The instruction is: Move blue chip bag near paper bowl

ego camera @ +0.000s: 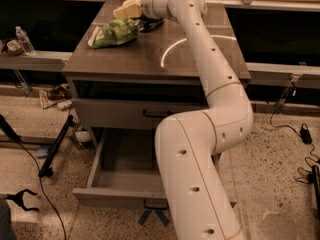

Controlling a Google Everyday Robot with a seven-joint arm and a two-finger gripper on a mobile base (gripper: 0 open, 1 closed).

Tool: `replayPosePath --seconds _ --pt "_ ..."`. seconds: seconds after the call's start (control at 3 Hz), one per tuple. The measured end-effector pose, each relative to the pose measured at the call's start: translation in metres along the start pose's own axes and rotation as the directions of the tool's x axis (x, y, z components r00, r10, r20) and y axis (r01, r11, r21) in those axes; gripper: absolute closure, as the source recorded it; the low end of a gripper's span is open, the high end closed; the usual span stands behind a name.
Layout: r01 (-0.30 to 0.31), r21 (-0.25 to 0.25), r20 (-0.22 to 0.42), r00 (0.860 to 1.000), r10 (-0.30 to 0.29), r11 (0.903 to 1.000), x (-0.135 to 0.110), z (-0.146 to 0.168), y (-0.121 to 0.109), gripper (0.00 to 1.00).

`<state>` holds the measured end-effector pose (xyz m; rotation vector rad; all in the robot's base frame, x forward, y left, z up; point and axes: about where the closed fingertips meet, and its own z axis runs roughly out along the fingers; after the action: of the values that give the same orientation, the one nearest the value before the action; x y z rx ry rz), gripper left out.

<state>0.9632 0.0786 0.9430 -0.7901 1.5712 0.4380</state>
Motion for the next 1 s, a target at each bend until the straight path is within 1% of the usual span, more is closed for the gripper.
replayPosePath --seconds 0.33,0.67,1.0 --pt "-0.006 -0.036 0.023 1.000 0.006 0.9993 -0.012 0.003 0.014 0.00" --pt "0.003 -0.032 0.020 1.000 -0.002 0.9995 -0.013 -0.009 0.005 0.00" --pt "0.012 -0.002 -0.001 1.000 -0.012 0.9999 -0.005 -0.027 -0.014 0.00"
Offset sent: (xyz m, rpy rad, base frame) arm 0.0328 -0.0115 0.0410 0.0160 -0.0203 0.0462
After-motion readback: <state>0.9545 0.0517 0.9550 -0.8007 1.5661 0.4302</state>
